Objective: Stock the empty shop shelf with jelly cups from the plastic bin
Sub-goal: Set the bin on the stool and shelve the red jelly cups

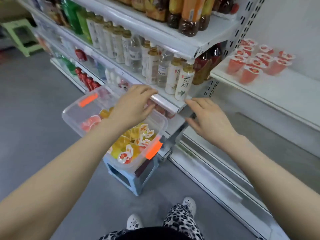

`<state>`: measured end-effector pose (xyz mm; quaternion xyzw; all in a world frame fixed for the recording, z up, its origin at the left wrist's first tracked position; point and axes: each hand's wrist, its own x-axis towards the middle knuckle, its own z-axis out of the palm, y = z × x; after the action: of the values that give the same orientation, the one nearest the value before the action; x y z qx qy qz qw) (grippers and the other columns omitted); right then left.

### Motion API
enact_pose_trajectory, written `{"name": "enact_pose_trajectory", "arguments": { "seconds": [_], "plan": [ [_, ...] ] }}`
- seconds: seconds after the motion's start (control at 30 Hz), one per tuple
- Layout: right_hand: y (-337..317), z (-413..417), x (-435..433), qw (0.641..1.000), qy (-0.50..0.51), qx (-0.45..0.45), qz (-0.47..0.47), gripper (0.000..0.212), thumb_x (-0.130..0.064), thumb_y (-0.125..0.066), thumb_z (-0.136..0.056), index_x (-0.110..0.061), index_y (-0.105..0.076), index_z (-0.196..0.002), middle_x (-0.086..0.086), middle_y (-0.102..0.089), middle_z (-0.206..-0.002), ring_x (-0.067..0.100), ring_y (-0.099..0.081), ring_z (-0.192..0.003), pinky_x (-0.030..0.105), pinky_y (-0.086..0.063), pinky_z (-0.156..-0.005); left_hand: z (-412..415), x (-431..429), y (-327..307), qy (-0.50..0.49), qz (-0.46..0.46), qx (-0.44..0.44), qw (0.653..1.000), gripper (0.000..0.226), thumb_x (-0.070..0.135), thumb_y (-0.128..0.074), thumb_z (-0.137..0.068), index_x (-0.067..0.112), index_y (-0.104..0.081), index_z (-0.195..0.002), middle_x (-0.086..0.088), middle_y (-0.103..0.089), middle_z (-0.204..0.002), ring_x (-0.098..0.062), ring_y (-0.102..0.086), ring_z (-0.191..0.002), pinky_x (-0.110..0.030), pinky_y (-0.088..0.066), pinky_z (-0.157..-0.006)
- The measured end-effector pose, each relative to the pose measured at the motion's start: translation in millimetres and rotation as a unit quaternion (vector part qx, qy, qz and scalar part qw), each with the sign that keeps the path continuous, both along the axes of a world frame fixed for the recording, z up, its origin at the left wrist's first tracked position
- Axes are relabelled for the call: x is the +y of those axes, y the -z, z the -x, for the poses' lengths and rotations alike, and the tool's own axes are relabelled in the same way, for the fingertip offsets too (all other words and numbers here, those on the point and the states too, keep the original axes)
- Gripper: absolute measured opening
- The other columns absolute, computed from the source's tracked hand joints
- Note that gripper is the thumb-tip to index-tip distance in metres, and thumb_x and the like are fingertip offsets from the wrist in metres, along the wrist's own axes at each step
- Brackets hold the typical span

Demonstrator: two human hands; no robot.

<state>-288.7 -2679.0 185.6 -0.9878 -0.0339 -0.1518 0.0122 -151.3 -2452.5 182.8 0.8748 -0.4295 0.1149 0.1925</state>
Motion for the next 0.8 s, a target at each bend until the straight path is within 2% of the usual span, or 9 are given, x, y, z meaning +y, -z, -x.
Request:
{"name": "enact_pose_trajectory", "arguments": {
  "seconds": [0.17,0.27,0.33,0.53,0.7,0.8],
  "plan": [
    [52.6,-26.9,62.5,0.993,-0.060,0.080,-0.063,0.053,-0.025,-0.073,-0.082,-0.009,-0.057,-0.130,0.012,-0.063,-0.123,0.034,-0.059,-0.111,0.042,-0.052,-0.091,-3.3,99.4,60.5,-0.130,-0.014,0.080,0.988,0.037,0.021,-0.066,-0.089,0.012,-0.062,-0.124,-0.011,-0.062,-0.121,-0.033,-0.054,-0.113,-0.043,-0.042,-0.096],
    [76.3,-52.0,85.9,0.981,-0.086,0.145,-0.097,0.053,-0.027,-0.067,-0.086,-0.013,-0.053,-0.136,0.009,-0.062,-0.126,0.033,-0.059,-0.112,0.043,-0.052,-0.086,0.1,136.2,93.9,-0.166,-0.033,0.126,0.977,0.037,0.016,-0.071,-0.084,0.011,-0.065,-0.120,-0.012,-0.064,-0.115,-0.037,-0.057,-0.107,-0.044,-0.044,-0.093],
    [90.1,-73.9,98.0,0.973,-0.088,0.183,-0.113,0.055,-0.029,-0.066,-0.088,-0.016,-0.050,-0.140,0.009,-0.061,-0.128,0.032,-0.058,-0.113,0.041,-0.050,-0.089,0.3,152.9,110.0,-0.202,-0.034,0.142,0.969,0.037,0.013,-0.073,-0.081,0.010,-0.066,-0.118,-0.012,-0.065,-0.114,-0.038,-0.056,-0.107,-0.045,-0.044,-0.094],
    [124.3,-151.4,131.7,0.953,-0.128,0.255,-0.105,0.057,-0.033,-0.062,-0.092,-0.017,-0.045,-0.144,0.008,-0.054,-0.139,0.028,-0.051,-0.125,0.039,-0.043,-0.102,-27.2,177.0,139.1,-0.278,-0.021,0.130,0.952,0.037,0.012,-0.072,-0.081,0.008,-0.067,-0.117,-0.012,-0.065,-0.111,-0.037,-0.056,-0.108,-0.042,-0.043,-0.097],
    [149.2,-221.6,170.8,0.948,-0.166,0.252,-0.098,0.057,-0.033,-0.062,-0.092,-0.020,-0.042,-0.144,0.008,-0.053,-0.138,0.029,-0.052,-0.123,0.040,-0.045,-0.101,-46.2,177.8,148.0,-0.313,-0.021,0.109,0.943,0.033,0.013,-0.069,-0.081,0.007,-0.068,-0.114,-0.013,-0.065,-0.108,-0.037,-0.057,-0.104,-0.043,-0.047,-0.094],
    [164.7,-256.7,192.2,0.951,-0.140,0.271,-0.057,0.053,-0.033,-0.057,-0.092,-0.019,-0.041,-0.141,0.013,-0.052,-0.136,0.035,-0.053,-0.117,0.044,-0.047,-0.096,-46.4,178.7,151.2,-0.323,-0.018,0.104,0.941,0.035,0.021,-0.054,-0.084,0.009,-0.068,-0.113,-0.010,-0.065,-0.107,-0.032,-0.056,-0.106,-0.038,-0.046,-0.095]
  ]
}}
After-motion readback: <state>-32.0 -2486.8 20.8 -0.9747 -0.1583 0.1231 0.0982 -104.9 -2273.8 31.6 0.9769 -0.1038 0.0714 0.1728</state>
